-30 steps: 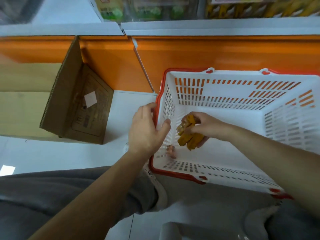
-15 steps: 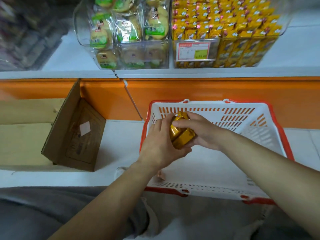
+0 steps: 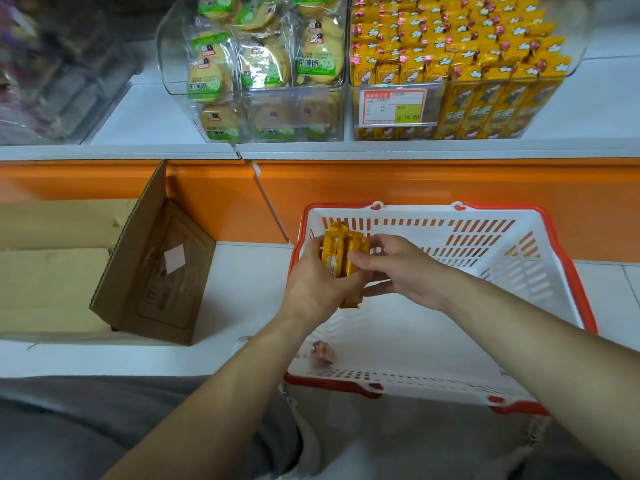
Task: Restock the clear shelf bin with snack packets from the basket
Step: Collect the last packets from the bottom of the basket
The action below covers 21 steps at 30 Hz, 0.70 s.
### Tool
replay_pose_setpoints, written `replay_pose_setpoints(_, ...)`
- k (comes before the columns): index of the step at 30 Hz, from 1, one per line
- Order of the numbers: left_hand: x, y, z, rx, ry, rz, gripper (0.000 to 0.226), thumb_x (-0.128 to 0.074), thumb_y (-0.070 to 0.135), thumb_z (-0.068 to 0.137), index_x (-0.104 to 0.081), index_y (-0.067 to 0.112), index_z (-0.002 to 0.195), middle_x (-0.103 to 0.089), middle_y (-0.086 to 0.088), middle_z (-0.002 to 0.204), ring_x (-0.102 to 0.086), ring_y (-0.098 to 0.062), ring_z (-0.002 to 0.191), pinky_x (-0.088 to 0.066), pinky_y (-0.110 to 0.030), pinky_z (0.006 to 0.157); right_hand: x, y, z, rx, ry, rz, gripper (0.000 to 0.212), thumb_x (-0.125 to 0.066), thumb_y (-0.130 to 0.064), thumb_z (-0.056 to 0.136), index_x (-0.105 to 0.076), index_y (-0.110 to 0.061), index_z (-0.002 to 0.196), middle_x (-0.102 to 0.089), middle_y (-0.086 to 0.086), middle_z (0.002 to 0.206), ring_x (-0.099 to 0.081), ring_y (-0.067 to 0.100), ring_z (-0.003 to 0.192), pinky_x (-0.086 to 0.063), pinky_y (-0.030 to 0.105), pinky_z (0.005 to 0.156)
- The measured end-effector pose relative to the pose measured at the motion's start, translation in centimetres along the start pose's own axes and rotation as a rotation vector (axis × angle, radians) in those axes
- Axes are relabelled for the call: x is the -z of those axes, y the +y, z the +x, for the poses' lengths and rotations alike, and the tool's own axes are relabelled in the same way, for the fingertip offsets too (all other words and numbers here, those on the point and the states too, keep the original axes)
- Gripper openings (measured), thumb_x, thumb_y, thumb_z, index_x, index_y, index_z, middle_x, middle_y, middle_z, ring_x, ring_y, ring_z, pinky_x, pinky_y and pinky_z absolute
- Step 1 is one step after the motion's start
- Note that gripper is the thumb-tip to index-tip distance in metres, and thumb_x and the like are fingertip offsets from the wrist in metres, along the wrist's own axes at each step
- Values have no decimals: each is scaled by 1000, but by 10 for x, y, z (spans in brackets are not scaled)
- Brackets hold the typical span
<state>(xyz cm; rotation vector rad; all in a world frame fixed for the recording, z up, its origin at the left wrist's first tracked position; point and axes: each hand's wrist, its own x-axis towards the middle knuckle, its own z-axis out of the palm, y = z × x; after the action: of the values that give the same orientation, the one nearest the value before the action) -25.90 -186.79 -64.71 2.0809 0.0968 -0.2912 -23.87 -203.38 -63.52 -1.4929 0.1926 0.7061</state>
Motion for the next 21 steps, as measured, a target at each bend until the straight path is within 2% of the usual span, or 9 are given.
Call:
replay_pose_setpoints(2, -2, -2, 2, 18, -14, -28, 59, -87, 53, 72, -53, 38, 118, -68, 18, 96, -69, 2, 77, -51, -12, 51, -6, 1, 4, 12, 68, 7, 48, -77, -36, 82, -56, -24, 123, -67, 0, 117, -70, 25, 102, -61, 39, 80)
replay_pose_setpoints(5, -4, -6, 3, 29, -20, -85, 45, -82, 50, 79, -54, 39, 113, -70, 13, 94, -70, 4, 76, -52, -14, 50, -14, 4, 8, 46, 131, 5, 40, -72, -38, 88, -56, -25, 123, -64, -3, 119, -66, 22, 108, -59, 39, 87)
replay_pose_setpoints(7, -7, -7, 6, 28, -55, -156, 31, -78, 42, 85, -55, 40, 106, -73, 7, 92, -74, -5, 78, -57, -21, 55, -21, 7, 10, 41, 126, 71, 35, -63, -37, 96, -52, -27, 127, -63, -5, 122, -63, 19, 112, -57, 36, 85)
replay_pose_setpoints(8, -9, -8, 8, 22, -93, -175, 31, -75, 40, 85, -58, 36, 111, -73, -1, 100, -75, -14, 86, -62, -30, 63, -25, 9, 12, 35, 114, 124, 34, -58, -35, 99, -50, -28, 130, -63, -5, 124, -62, 18, 113, -56, 37, 86)
replay_pose_setpoints(10, -11, -7, 8, -8, -166, -167, 54, -69, 41, 81, -55, 23, 130, -64, -14, 122, -68, -32, 109, -63, -47, 80, -30, 14, 16, 35, 101, 197, 37, -58, -33, 100, -48, -30, 135, -62, -4, 129, -61, 19, 118, -53, 45, 96)
replay_pose_setpoints(11, -11, -7, 7, -16, -191, -159, 65, -68, 45, 78, -51, 21, 136, -58, -15, 128, -64, -35, 114, -62, -50, 83, -30, 16, 17, 32, 95, 219, 39, -61, -33, 97, -50, -30, 134, -63, -3, 129, -61, 20, 119, -51, 48, 100)
replay_pose_setpoints(14, -8, -5, 5, -13, -271, -51, 85, -63, 60, 70, -38, 31, 146, -45, -3, 136, -53, -28, 126, -57, -51, 97, -18, 21, 20, 3, 41, 267, 49, -79, -34, 81, -60, -31, 126, -71, -4, 119, -66, 21, 114, -56, 47, 94)
replay_pose_setpoints(17, -1, -6, 13, -39, -419, 47, 86, -59, 67, 73, -38, 37, 151, -51, 2, 142, -50, -22, 131, -42, -47, 112, 3, 29, 20, -10, -1, 260, 68, -89, -38, 62, -63, -29, 125, -73, -2, 115, -70, 23, 107, -59, 44, 85)
replay_pose_setpoints(21, 4, -18, 24, 63, -429, 105, 59, -62, 55, 91, -54, 28, 143, -66, 4, 125, -63, -18, 113, -49, -31, 93, 26, 46, 29, -36, 23, 156, 68, -92, -36, 57, -67, -26, 119, -75, 3, 108, -74, 27, 96, -59, 36, 73)
